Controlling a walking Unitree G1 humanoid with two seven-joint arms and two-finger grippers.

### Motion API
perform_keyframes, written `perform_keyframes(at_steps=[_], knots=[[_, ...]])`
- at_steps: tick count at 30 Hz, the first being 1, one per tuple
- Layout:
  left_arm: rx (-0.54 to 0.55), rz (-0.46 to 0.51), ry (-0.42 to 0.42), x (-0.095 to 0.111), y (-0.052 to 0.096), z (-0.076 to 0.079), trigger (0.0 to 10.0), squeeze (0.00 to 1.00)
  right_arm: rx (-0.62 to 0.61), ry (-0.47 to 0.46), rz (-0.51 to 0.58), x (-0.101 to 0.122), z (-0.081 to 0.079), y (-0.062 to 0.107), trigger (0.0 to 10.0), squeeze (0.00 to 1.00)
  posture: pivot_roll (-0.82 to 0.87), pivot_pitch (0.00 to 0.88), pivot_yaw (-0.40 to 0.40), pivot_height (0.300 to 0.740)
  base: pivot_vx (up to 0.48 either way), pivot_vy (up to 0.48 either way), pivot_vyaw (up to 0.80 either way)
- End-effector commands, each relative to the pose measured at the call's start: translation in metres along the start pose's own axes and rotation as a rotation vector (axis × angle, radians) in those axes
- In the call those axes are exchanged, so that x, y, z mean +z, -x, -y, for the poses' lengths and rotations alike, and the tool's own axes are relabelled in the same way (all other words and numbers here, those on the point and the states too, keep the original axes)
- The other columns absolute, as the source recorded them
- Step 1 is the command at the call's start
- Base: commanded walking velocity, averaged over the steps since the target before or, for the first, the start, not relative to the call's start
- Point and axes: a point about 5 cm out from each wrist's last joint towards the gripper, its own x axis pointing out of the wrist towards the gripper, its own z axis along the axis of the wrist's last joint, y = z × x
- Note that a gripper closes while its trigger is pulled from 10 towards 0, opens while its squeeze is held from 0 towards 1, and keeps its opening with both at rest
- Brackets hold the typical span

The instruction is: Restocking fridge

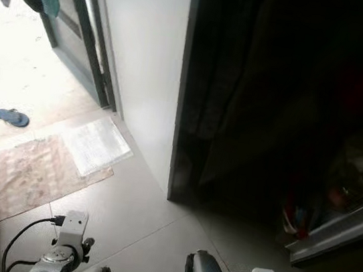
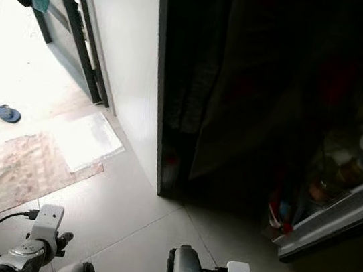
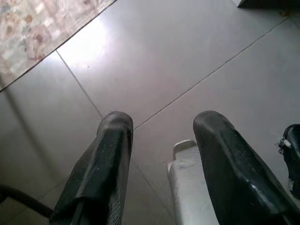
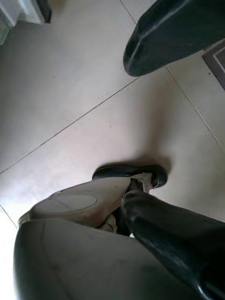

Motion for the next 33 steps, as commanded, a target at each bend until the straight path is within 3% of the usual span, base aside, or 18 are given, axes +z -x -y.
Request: perform_keyframes(at_steps=[1,33], knots=[[0.015,-0.045,-0.009,-0.0125,0.0024,-0.0073,10.0,0.0,0.019,0.003,-0.036,-0.01,-0.0024,0.0014,10.0,0.0,-0.12,0.156,0.031,0.618,0.0,0.0,-0.74],[-0.005,-0.062,-0.027,-0.0207,0.0041,-0.0056,10.0,0.0,0.01,0.008,-0.044,-0.0111,-0.0008,0.0017,10.0,0.0,-0.12,0.152,0.024,0.618,0.0,0.0,-0.75]])
